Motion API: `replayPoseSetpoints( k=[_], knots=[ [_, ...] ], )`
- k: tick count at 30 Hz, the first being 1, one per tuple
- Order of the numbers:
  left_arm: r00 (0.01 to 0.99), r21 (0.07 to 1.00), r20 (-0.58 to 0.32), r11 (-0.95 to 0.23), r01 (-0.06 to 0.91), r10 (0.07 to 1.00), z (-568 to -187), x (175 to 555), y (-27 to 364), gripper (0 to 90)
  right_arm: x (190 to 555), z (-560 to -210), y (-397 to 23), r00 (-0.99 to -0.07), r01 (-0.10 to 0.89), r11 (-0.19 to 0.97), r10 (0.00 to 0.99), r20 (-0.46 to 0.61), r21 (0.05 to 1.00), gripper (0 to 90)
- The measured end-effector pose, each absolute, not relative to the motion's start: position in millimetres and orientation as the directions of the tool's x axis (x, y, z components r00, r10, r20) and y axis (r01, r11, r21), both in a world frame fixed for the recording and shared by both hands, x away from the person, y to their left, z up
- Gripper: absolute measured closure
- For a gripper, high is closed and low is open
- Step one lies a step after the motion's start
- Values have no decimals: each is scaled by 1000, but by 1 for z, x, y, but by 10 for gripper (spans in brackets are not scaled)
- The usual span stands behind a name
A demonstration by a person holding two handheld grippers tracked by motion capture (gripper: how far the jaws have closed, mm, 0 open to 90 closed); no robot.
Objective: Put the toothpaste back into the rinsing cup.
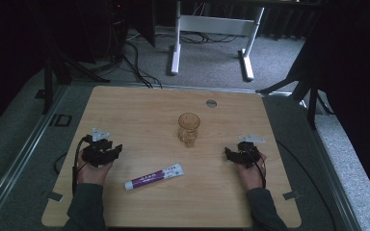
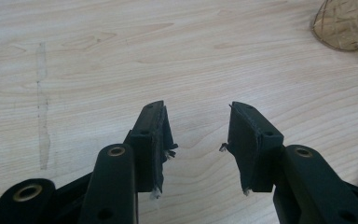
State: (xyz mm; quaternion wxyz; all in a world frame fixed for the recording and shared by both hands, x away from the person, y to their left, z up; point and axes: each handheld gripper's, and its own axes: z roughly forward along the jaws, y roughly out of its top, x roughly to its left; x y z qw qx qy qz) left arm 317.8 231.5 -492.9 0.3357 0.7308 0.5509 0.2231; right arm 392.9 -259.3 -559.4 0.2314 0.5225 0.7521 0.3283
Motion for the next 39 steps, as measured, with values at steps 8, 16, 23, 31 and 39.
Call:
replayPoseSetpoints(
  k=[8, 16, 23, 31, 39],
  knots=[
    [350, 741, -47, -203, 640, 935, -486, 318, 231, 534, 393, -559, -259, -346, 634, 237, 938, -4, 736, 268],
    [402, 749, -53, -230, 622, 914, -474, 317, 227, 533, 393, -559, -259, -346, 635, 236, 938, -3, 736, 268],
    [434, 755, -37, -259, 602, 900, -464, 322, 223, 531, 393, -559, -259, -345, 635, 236, 939, -2, 736, 267],
    [462, 752, -13, -296, 589, 887, -459, 322, 218, 545, 393, -559, -259, -345, 635, 235, 939, -2, 735, 268],
    [486, 734, -7, -325, 596, 874, -455, 320, 213, 544, 393, -559, -259, -345, 635, 236, 938, -3, 735, 267]
  ],
)
